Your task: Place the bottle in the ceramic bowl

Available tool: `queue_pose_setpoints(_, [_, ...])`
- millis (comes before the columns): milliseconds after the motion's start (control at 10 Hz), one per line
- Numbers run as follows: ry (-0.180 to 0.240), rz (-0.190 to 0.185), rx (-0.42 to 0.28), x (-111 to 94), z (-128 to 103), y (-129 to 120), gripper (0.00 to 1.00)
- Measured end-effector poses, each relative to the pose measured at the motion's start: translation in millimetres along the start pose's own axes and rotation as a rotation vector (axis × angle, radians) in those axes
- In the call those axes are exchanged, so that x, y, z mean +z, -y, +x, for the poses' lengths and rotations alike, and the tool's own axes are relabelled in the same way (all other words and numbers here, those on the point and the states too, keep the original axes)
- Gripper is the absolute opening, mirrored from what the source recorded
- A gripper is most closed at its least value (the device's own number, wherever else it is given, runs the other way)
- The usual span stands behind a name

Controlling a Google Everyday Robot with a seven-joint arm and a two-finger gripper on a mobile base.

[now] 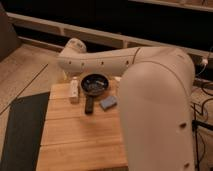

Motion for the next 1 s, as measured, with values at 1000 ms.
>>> queue_pose_setpoints(1000, [-0.035,-0.049,-0.031,56,9,-15,0.65])
